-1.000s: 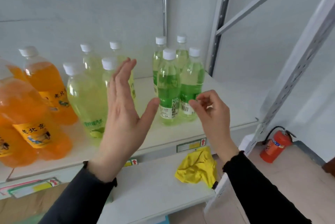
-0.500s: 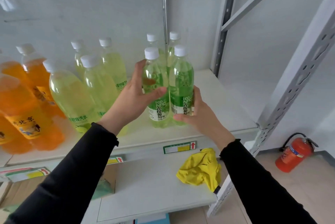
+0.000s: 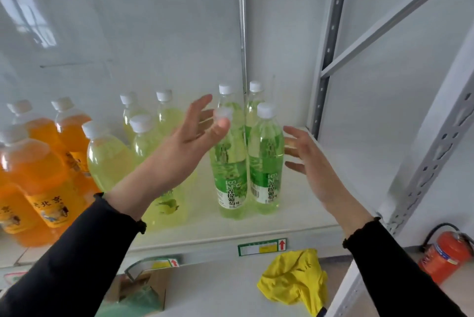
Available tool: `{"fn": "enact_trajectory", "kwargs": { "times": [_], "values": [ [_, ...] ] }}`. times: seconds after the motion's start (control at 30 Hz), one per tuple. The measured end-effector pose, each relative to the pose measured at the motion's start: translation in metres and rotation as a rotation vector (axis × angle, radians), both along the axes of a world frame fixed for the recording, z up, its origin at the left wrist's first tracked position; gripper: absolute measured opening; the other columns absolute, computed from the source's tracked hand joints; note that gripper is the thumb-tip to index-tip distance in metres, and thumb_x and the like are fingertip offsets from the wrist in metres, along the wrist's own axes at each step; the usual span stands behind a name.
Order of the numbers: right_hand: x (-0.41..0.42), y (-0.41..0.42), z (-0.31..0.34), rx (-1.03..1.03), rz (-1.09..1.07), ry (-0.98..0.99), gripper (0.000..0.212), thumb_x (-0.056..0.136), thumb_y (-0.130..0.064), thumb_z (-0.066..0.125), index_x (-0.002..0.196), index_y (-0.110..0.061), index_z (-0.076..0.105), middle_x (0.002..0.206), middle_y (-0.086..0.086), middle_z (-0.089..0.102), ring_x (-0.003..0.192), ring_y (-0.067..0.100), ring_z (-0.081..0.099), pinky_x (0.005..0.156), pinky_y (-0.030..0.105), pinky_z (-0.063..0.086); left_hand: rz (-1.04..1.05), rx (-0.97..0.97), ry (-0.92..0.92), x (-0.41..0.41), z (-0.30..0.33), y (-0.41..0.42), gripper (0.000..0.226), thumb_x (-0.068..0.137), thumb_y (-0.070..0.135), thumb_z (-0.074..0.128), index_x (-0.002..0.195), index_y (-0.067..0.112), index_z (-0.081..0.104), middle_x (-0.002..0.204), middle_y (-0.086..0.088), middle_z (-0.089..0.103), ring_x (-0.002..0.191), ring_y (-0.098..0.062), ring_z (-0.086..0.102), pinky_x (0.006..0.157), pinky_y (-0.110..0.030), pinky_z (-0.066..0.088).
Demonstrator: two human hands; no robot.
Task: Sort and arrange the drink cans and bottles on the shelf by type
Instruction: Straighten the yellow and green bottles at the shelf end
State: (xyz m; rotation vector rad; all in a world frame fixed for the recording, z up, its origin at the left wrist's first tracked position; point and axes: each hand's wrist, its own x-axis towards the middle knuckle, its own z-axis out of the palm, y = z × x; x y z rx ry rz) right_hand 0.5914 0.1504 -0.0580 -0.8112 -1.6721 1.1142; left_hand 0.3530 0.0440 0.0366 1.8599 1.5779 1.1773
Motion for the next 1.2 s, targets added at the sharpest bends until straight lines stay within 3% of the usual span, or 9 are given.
{"fn": "enact_trajectory", "kwargs": {
  "times": [0.13,0.2,0.33,0.47,0.63,0.8,0.93,1.07,1.2],
  "values": [
    [0.003,0.044,0.065,0.019,-0.100,0.039,0.040,0.101,-0.053,0.047,0.132,-0.032,0.058,0.131,-0.007,0.062,0.125,0.011,0.058,0.104,0.036,0.048,0.070,0.132,0.010,-0.016,0.072,0.023,0.046,0.096,0.057,0.050,0.140,0.046,0.043,0.135,0.018,0.056,0.121,0.001,0.055,0.094,-0.028,0.044],
    [-0.006,0.063,0.087,0.030,-0.064,-0.099,0.042,0.098,-0.055,0.053,0.136,-0.035,0.054,0.133,-0.012,0.059,0.125,0.007,0.055,0.104,0.035,0.047,0.092,0.072,0.169,-0.022,0.096,0.050,0.050,0.093,0.049,0.060,0.140,0.041,0.045,0.135,0.016,0.054,0.120,-0.002,0.054,0.085,-0.024,0.043],
    [-0.028,0.090,0.105,-0.012,0.055,-0.366,0.060,0.085,-0.060,0.069,0.139,-0.042,0.049,0.135,-0.016,0.057,0.121,0.006,0.057,0.099,0.035,0.049,0.032,-0.175,0.547,-0.027,0.105,0.107,0.066,0.084,0.048,0.073,0.142,0.035,0.045,0.142,0.006,0.049,0.124,-0.013,0.052,0.094,-0.027,0.042],
    [-0.041,0.103,0.101,-0.021,0.084,-0.418,0.056,0.072,-0.057,0.081,0.124,-0.048,0.060,0.127,-0.018,0.063,0.115,0.009,0.062,0.098,0.044,0.055,-0.020,-0.292,0.798,-0.026,0.090,0.142,0.057,0.085,0.047,0.073,0.136,0.031,0.051,0.127,0.008,0.054,0.114,-0.017,0.054,0.093,-0.029,0.043],
    [-0.043,0.104,0.096,0.025,0.119,-0.422,0.028,0.088,-0.041,0.075,0.113,-0.046,0.063,0.122,-0.023,0.063,0.113,0.008,0.062,0.093,0.040,0.057,-0.083,-0.319,0.690,-0.035,0.074,0.164,0.027,0.086,0.039,0.074,0.104,0.030,0.056,0.096,0.007,0.059,0.083,-0.016,0.067,0.078,-0.033,0.054],
    [-0.042,0.105,0.097,0.009,0.158,-0.426,0.034,0.090,-0.040,0.073,0.122,-0.044,0.061,0.124,-0.024,0.062,0.114,0.003,0.059,0.085,0.029,0.054,-0.101,-0.302,0.680,-0.040,0.072,0.168,0.025,0.086,0.040,0.074,0.099,0.030,0.055,0.090,0.008,0.061,0.076,-0.010,0.067,0.069,-0.027,0.049],
    [-0.047,0.102,0.100,0.001,0.157,-0.440,0.025,0.091,-0.040,0.072,0.087,-0.061,0.059,0.123,-0.019,0.061,0.108,0.006,0.059,0.071,0.022,0.048,-0.104,-0.309,0.685,-0.041,0.072,0.168,0.027,0.086,0.043,0.074,0.104,0.033,0.055,0.093,0.008,0.061,0.082,-0.014,0.066,0.071,-0.027,0.051],
    [-0.044,0.100,0.113,-0.004,0.166,-0.561,0.052,0.088,-0.046,0.072,0.135,-0.042,0.051,0.135,-0.016,0.056,0.120,0.010,0.057,0.088,0.026,0.045,-0.143,-0.407,0.735,-0.052,0.089,0.154,0.065,0.086,0.051,0.070,0.142,0.036,0.040,0.124,0.013,0.059,0.115,-0.014,0.058,0.097,-0.031,0.044],
    [-0.057,0.088,0.163,0.164,0.058,-0.559,0.068,0.085,-0.047,0.073,0.146,-0.034,0.045,0.144,-0.016,0.050,0.135,0.004,0.043,0.103,0.026,0.032,-0.039,-0.360,0.722,-0.100,0.124,0.130,0.069,0.083,0.051,0.073,0.143,0.040,0.041,0.141,0.012,0.052,0.128,-0.009,0.051,0.113,-0.039,0.039]
  ]
}}
